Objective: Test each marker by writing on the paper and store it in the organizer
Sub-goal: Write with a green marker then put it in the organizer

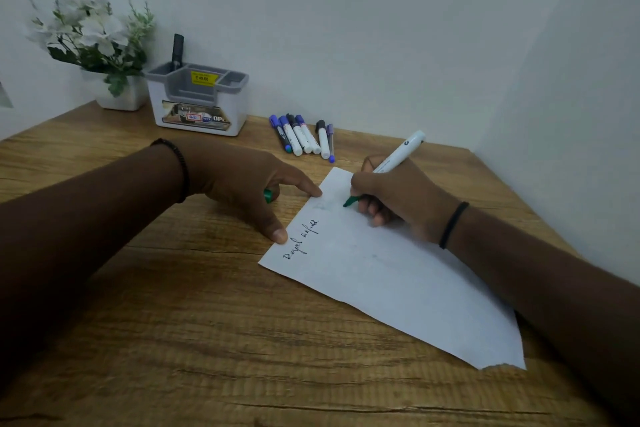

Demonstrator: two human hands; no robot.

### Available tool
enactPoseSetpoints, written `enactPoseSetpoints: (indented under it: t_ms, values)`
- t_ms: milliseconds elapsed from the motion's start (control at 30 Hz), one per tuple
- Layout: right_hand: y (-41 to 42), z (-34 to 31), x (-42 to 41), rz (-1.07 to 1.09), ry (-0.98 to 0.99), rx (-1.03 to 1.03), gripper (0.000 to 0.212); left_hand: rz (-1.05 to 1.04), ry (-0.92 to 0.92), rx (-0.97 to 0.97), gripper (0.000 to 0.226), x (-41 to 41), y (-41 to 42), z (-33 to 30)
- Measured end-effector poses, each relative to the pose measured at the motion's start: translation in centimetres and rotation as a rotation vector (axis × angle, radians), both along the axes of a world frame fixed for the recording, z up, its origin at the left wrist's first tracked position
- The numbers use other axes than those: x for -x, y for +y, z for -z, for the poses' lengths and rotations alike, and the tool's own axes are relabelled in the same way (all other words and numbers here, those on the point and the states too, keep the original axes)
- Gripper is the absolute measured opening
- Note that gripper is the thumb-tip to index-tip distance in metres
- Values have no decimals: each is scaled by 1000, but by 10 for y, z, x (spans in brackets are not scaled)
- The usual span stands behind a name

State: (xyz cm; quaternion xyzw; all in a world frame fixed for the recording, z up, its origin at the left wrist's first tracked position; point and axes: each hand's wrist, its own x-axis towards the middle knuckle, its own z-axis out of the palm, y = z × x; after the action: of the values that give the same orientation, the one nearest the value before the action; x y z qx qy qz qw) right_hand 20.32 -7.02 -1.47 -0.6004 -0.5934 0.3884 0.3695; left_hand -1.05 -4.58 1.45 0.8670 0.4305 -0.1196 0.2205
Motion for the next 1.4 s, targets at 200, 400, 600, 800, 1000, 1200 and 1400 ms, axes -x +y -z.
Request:
enactPoseSetpoints:
  t_ms: [200, 400, 600, 800, 1000, 1200, 1400]
  values:
    - [6, 0, 3, -37, -10, -9, 24, 2, -10, -30, 80, 0, 3, -1]
    - [11, 4, 5, -34, -12, -37, 23, 5, -3, -3, 81, 0, 0, -2]
    - [13, 4, 4, -37, 1, -40, 24, 6, -6, -7, 80, 0, -1, -2]
    - [15, 5, 3, -26, 15, -46, 20, 1, -10, -13, 79, -3, -5, -6]
    - [16, 5, 2, -26, -3, -28, 21, 11, 15, -11, 80, -3, -8, -7]
    - [16, 2, -4, 1, 167, 3, 15, 11, -5, 7, 80, 0, -4, -5]
    - [17, 5, -11, -44, 205, 13, 12, 1, 1, 9, 79, -1, -2, -4]
